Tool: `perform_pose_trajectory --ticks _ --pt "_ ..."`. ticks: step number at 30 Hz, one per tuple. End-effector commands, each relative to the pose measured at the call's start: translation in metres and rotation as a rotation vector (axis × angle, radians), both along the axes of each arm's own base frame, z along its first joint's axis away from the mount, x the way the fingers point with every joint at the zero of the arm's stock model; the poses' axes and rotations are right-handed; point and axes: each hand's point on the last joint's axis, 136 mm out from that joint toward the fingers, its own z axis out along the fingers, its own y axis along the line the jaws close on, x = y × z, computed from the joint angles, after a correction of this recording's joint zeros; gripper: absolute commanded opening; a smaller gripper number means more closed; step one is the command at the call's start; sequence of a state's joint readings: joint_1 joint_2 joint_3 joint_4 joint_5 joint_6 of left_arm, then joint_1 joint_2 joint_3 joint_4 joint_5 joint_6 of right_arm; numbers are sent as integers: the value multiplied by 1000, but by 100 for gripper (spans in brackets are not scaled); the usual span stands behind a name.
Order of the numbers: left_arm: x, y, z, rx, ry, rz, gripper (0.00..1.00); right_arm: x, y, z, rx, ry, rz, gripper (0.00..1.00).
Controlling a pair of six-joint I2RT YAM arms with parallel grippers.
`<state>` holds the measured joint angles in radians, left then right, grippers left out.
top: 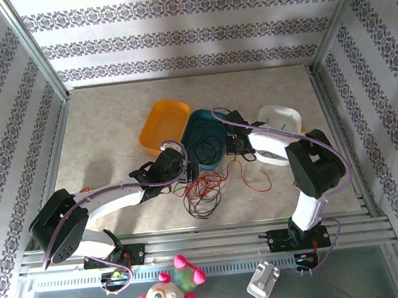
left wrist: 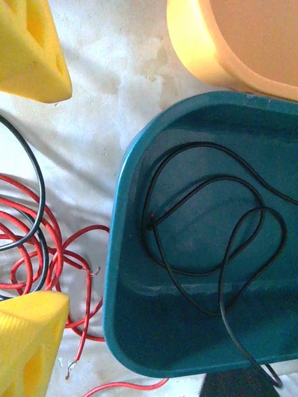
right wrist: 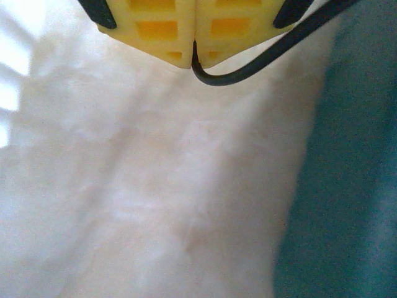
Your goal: Untangle the cables
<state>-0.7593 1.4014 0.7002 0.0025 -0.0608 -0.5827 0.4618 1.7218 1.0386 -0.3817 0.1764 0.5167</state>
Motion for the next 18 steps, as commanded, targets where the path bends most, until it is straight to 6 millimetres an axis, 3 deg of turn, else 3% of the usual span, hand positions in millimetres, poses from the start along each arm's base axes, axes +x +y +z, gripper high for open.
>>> perform_pose_trajectory --ticks 1,6,8,10,14,18 --pt "-2 0 9 -13 -29 1 79 20 -4 59 -8 -238 -32 1" --pt "-3 4 25 -101 -87 34 79 20 -8 103 -45 -381 -14 1" --pt "-4 9 29 -123 -105 61 80 19 0 117 -10 -433 15 1" --pt "-4 16 31 -128 -114 92 80 20 22 125 79 -443 87 3" --pt "-6 26 30 -96 -113 113 80 22 59 117 181 -365 180 3" --pt "-9 38 28 -9 -97 112 80 28 89 89 211 -241 210 5"
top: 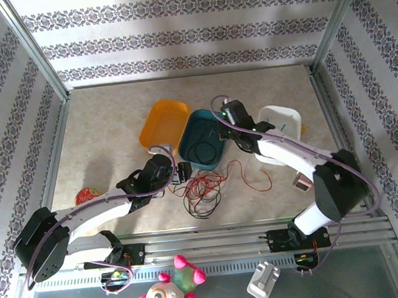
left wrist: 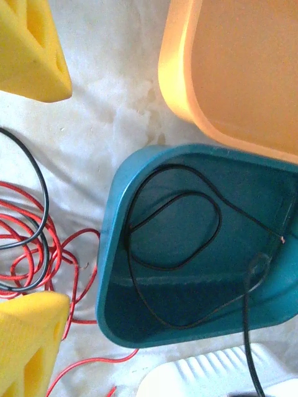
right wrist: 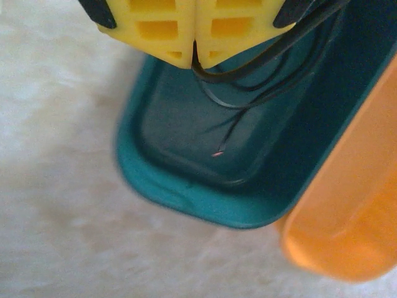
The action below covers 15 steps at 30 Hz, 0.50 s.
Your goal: Untangle the cables
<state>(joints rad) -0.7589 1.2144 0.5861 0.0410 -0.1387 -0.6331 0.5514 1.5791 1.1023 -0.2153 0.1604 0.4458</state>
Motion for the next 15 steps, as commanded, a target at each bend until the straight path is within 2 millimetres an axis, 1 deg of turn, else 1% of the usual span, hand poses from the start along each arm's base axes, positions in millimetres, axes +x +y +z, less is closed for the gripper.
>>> perform_pose_trajectory --ticks 1,2,3,4,6,9,11,13,15 --pt "-2 14 2 81 8 16 80 -1 33 -22 56 121 75 10" --pt "-4 17 1 102 14 11 80 -2 39 -29 75 152 82 23" --pt "-5 18 0 124 21 1 80 -3 45 -33 94 178 94 32" --pt "-7 19 1 141 23 -15 80 -5 48 -34 108 194 98 36" --pt "-12 22 0 176 40 -38 80 -8 45 -31 134 197 78 40" --pt "-22 22 -2 199 62 -93 80 -18 35 -21 166 177 56 41" --pt "-34 15 -6 197 101 -183 78 -27 26 -16 164 171 50 41" --pt "-51 9 -15 201 174 -270 78 -38 16 -17 154 177 37 41" --pt "-66 4 -23 206 244 -346 77 -48 6 -22 157 198 19 41"
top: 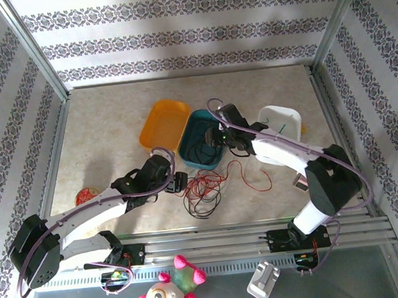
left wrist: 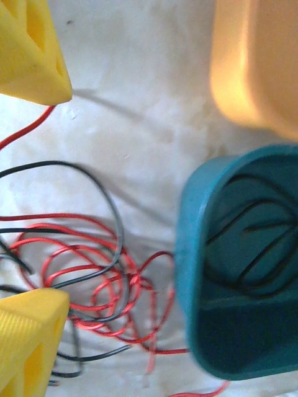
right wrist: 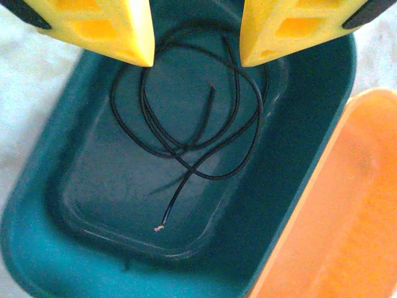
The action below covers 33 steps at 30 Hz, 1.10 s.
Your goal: Untangle the cables
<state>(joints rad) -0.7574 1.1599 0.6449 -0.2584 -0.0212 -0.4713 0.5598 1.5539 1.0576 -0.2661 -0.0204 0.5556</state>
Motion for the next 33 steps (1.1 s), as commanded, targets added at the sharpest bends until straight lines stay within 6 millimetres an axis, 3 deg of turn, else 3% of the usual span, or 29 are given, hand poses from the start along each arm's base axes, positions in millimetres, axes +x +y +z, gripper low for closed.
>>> perform_pose_trajectory --ticks 1,5,9,14,23,25,27,28,30,33 --pt "-36 -7 -14 42 158 -184 77 -19 -18 -6 12 51 -42 41" --pt "-46 -3 -24 119 213 -267 77 -36 -30 -19 25 93 -73 41" --pt "-33 3 -29 217 182 -269 73 -47 -34 -28 31 118 -84 41" --pt "-17 -10 -30 241 121 -298 64 -52 -37 -34 46 137 -104 41" --pt "-18 -17 -40 260 150 -330 26 -58 -47 -29 47 111 -128 41" --pt "-18 -18 -39 255 148 -324 11 -59 -50 -27 50 104 -140 41" --pt "-13 -18 -27 244 107 -302 0 -60 -54 -23 53 91 -151 41" --pt "-8 -20 -14 224 61 -285 0 -60 -56 -21 54 84 -159 41" --pt "0 -25 19 147 -52 -256 0 -60 -60 -17 57 68 -171 41" --pt "9 -32 86 -16 -255 -222 0 -60 -66 -11 55 42 -192 41"
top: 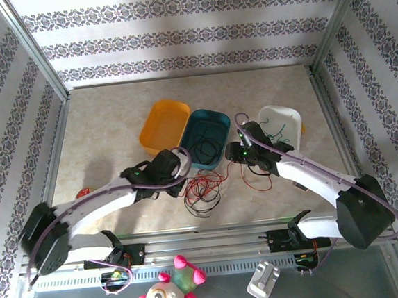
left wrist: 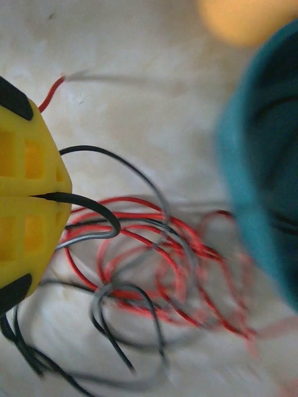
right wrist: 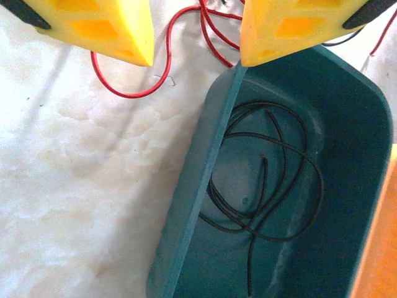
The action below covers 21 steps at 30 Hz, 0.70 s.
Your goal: Untangle the cables
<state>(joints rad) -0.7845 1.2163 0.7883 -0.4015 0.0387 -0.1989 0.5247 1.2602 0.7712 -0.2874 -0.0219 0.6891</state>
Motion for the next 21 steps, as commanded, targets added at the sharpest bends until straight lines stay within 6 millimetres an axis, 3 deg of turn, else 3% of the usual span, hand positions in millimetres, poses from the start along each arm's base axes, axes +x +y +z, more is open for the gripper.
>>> perform_pose_trajectory --ticks 1,5,13,17,21 --pt "18 -12 91 -239 -257 42 0 0 -16 3 -17 -21 -64 41" --pt "24 -4 153 -328 -402 79 0 -1 -24 6 -14 -41 -88 42" --pt "33 -7 240 -454 -567 94 0 -5 -32 6 -11 -55 -118 41" --pt "51 -14 266 -460 -611 134 0 -8 -38 4 -10 -62 -141 42" --pt "80 -19 262 -379 -610 214 0 -13 -49 6 -8 -78 -187 42"
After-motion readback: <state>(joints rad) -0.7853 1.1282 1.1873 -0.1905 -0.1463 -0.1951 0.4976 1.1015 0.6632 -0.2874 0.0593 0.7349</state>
